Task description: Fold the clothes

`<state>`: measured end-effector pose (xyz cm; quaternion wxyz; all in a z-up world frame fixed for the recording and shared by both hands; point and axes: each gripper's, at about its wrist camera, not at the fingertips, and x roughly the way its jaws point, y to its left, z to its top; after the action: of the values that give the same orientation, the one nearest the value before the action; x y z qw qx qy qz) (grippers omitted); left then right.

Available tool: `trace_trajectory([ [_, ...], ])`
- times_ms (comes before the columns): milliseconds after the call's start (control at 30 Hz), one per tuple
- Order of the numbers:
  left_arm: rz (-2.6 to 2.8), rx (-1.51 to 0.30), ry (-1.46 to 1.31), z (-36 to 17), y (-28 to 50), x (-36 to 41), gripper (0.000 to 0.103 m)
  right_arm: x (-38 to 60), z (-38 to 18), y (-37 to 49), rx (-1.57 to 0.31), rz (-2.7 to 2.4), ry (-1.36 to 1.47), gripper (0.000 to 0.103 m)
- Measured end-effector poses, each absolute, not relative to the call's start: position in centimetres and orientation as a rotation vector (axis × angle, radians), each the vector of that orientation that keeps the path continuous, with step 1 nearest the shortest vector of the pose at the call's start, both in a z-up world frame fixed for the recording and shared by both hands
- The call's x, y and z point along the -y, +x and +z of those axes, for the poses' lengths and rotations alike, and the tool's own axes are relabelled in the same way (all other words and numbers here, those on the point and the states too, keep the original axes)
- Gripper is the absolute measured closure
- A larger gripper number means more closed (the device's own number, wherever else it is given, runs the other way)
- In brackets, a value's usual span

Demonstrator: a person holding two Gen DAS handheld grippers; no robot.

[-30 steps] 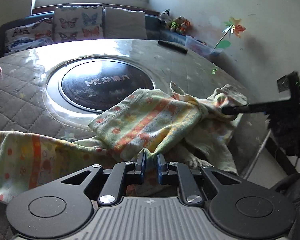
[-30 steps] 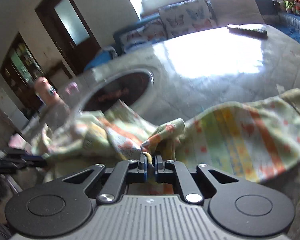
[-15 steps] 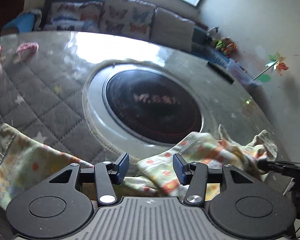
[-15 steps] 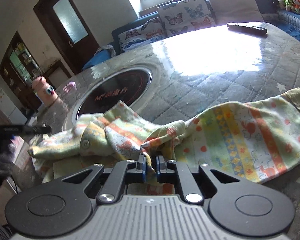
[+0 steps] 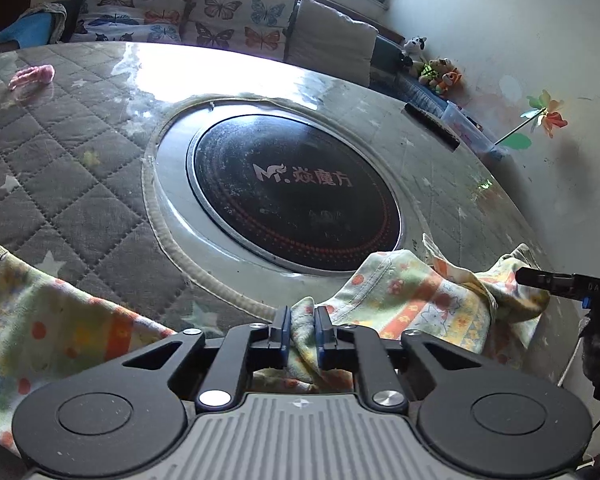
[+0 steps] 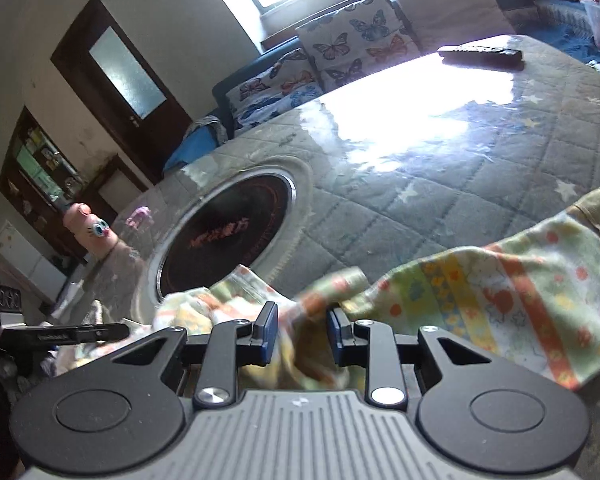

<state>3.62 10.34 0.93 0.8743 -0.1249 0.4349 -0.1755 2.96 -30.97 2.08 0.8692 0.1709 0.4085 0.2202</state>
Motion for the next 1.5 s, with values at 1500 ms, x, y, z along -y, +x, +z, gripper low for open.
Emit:
trace_trajectory([
  [1500,-0.134,-0.682,0.09,2.7,19.6,-8.6,0.076,15.6,-0.4,20.8,-0.797,0.574,-0.132,0.068],
])
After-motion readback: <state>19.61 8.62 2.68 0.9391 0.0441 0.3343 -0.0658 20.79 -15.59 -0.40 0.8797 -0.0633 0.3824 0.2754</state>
